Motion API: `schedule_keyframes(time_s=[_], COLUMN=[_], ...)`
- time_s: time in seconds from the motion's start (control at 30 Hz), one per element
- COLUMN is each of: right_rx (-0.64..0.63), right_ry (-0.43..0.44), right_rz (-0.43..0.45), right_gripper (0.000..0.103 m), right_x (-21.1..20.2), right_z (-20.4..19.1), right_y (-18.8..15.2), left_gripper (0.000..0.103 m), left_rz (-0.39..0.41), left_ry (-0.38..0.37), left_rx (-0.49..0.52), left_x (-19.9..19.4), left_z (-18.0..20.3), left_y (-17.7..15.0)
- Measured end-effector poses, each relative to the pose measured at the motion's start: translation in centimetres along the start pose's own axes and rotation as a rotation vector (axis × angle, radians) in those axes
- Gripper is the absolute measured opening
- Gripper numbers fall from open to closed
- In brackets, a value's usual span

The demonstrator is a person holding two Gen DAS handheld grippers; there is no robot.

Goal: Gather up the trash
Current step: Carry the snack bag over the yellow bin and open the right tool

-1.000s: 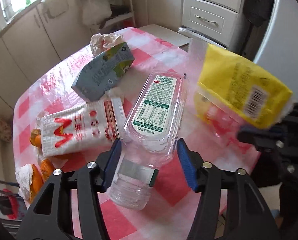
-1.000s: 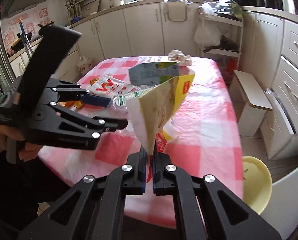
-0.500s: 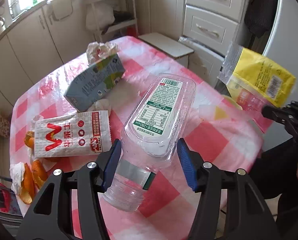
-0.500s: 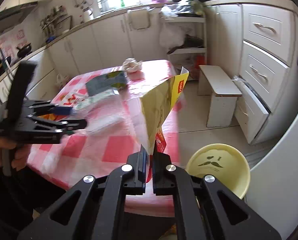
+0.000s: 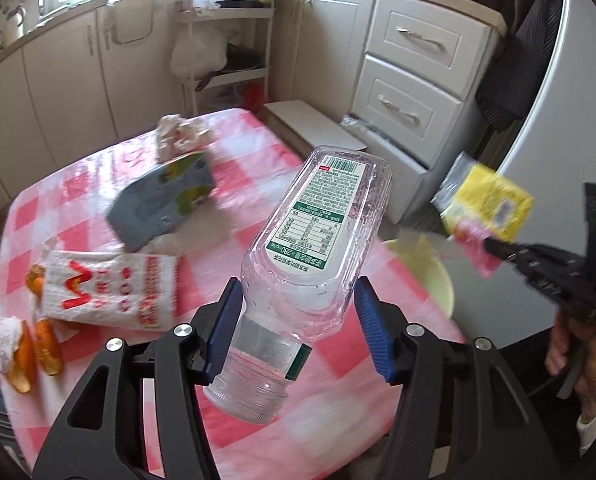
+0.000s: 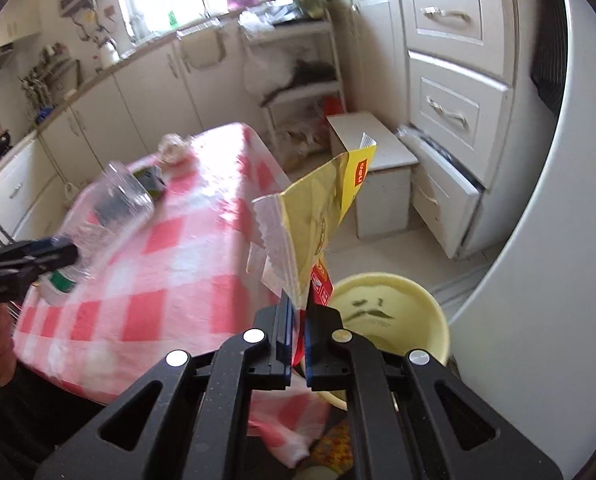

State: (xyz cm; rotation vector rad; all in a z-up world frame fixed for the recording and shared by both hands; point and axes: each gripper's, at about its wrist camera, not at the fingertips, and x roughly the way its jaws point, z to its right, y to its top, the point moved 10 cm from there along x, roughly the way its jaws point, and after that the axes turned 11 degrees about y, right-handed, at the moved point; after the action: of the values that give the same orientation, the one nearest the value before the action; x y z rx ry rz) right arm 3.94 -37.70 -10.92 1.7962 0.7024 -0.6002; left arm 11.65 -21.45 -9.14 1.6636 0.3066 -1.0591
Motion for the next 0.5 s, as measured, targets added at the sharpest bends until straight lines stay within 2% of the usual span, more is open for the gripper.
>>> schedule_keyframes(time_s=[0.27,0.5], right_rx=[0.069,0.025], right_ry=[-0.056,-0.107], right_rz=[-0.172,-0.226], right_gripper=[0.005,0.005], right_x=[4.8,7.1], right_z=[4.2,4.9], right_y=[-3.6,-4.8], left_gripper=[0.055,0.055], left_rz=[-0.001,-0.018], left_ry=[-0.071,-0.105], left_rx=[-0.008,-0.002], left_x=[1.6,3.1], left_z=[5.3,9.0], left_y=[1.0,1.1])
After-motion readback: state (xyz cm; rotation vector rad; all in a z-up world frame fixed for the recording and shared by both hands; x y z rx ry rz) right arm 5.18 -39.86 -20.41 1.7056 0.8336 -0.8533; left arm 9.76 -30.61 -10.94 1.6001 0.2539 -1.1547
